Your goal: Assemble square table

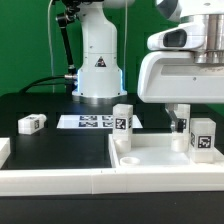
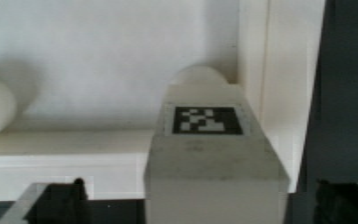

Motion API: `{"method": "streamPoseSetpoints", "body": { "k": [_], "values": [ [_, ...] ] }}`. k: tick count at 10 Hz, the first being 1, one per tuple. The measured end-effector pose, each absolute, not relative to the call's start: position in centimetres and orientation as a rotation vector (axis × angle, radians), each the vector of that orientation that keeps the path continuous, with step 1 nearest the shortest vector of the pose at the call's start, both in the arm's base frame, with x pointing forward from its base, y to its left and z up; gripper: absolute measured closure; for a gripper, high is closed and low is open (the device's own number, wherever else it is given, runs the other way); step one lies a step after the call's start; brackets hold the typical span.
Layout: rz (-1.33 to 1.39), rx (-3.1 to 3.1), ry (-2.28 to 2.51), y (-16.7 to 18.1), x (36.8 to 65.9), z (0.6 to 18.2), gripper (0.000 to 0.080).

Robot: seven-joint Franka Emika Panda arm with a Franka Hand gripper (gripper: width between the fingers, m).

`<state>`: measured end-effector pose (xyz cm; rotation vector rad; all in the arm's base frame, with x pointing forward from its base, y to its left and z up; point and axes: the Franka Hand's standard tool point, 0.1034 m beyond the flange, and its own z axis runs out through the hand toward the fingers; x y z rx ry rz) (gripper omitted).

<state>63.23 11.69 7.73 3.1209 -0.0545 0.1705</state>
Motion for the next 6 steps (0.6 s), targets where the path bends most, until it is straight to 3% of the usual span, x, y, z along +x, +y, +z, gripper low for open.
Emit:
{"method": "streamPoseSetpoints", "body": {
  "k": [1,2,3,6],
  "values": [
    [0.171,3.121,-0.076,11.68,63.23,7.72,0.0238],
    [0.171,3.121,-0.099,11.68,63.23,7.71,0.044],
    [0.17,3.121,-0.1,11.64,63.23,7.7,0.0511],
    [0.171,3.112,-0.362,11.66,63.21,7.65,0.051]
  ]
}}
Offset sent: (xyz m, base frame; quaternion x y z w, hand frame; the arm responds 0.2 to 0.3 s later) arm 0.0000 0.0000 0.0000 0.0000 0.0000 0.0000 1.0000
